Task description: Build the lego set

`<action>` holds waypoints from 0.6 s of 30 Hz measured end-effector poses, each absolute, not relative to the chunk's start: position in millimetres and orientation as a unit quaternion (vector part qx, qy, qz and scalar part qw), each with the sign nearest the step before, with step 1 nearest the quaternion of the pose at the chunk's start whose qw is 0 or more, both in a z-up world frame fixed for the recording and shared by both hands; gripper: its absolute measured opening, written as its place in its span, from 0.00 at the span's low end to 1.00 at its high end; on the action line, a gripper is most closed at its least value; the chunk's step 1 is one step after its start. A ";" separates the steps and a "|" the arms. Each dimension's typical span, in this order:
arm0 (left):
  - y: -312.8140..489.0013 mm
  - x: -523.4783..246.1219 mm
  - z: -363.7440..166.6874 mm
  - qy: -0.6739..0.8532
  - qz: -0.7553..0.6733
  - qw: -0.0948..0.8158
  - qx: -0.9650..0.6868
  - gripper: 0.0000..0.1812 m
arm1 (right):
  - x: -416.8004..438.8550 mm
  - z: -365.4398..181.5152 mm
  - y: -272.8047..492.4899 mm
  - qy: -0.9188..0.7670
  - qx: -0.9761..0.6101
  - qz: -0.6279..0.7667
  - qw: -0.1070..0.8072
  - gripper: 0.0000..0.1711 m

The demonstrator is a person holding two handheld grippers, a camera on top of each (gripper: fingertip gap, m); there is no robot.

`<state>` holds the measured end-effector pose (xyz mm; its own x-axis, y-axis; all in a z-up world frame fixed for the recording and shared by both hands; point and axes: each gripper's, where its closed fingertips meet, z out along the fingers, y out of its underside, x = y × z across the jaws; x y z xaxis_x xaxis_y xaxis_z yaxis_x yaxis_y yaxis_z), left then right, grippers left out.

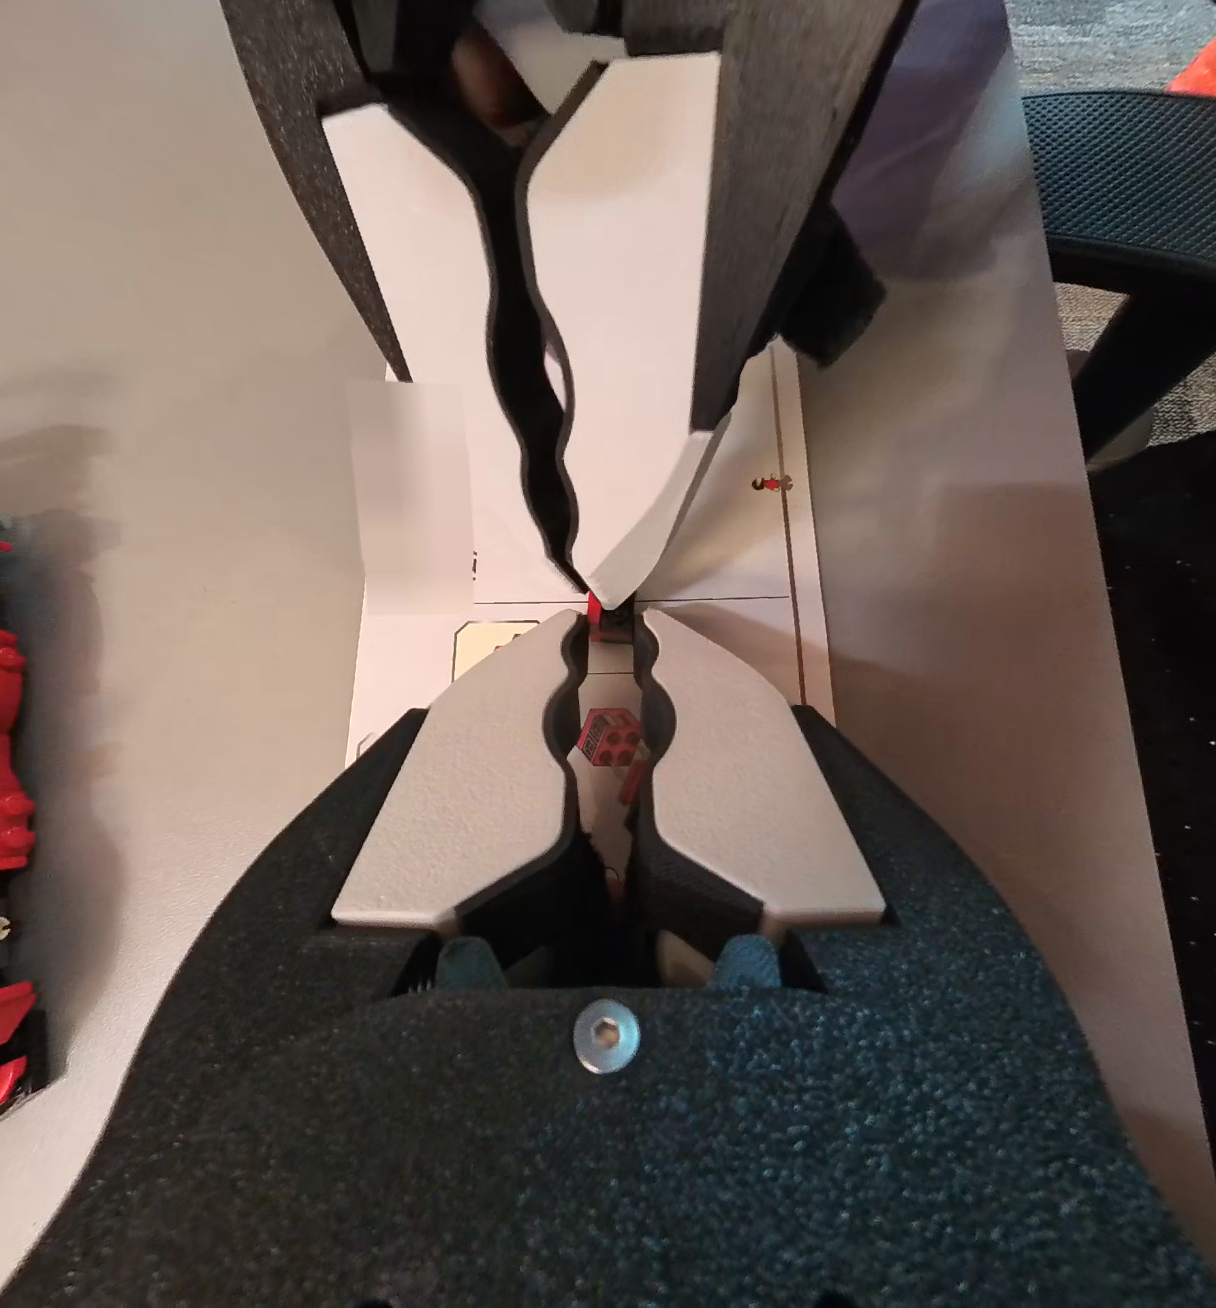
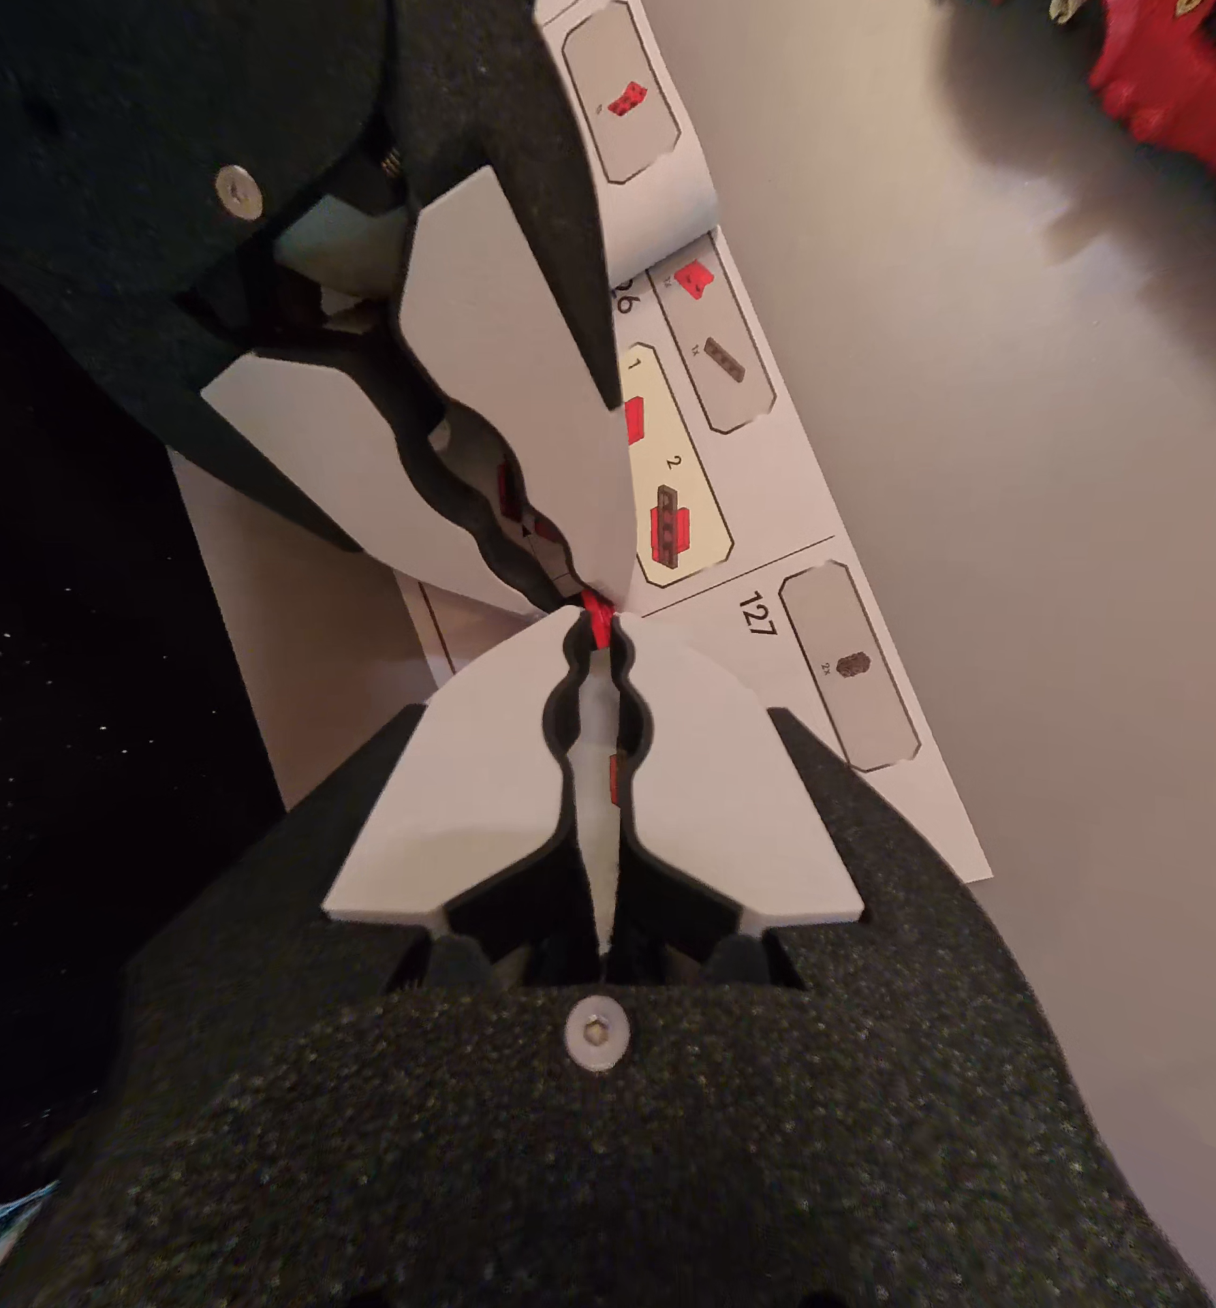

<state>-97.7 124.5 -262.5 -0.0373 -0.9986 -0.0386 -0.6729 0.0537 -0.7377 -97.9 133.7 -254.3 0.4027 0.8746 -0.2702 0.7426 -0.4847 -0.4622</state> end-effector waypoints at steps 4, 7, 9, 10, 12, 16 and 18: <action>124.3 -97.7 -262.4 0.665 -0.278 0.293 -0.629 0.06 | -97.3 -254.1 132.9 -0.506 -0.826 0.206 0.139 0.03; 124.3 -97.8 -262.5 0.665 -0.278 0.292 -0.629 0.06 | -96.9 -253.7 132.8 -0.530 -0.823 0.159 0.130 0.03; 124.4 -97.8 -262.5 0.664 -0.279 0.291 -0.630 0.06 | -97.1 -254.0 132.8 -0.529 -0.824 0.162 0.123 0.03; 124.3 -97.8 -262.4 0.664 -0.279 0.291 -0.630 0.06 | -97.0 -253.7 132.6 -0.528 -0.824 0.165 0.123 0.03; 125.3 -98.6 -262.6 0.664 -0.280 0.290 -0.630 0.06 | -98.4 -253.2 133.3 -0.531 -0.814 0.191 0.137 0.02; 124.8 -98.5 -262.4 0.664 -0.281 0.288 -0.630 0.06 | -92.4 -244.1 143.6 -0.464 -0.828 0.278 0.148 0.07; 124.9 -98.4 -262.5 0.664 -0.281 0.288 -0.630 0.06 | -86.1 -241.0 145.7 -0.465 -0.829 0.267 0.156 0.07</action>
<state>-98.4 124.9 -262.5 -0.0399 -0.9988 -0.0288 -0.6747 0.0482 -0.7365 -86.1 145.7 -241.0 0.4245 0.8552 -0.2974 0.6887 -0.5182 -0.5072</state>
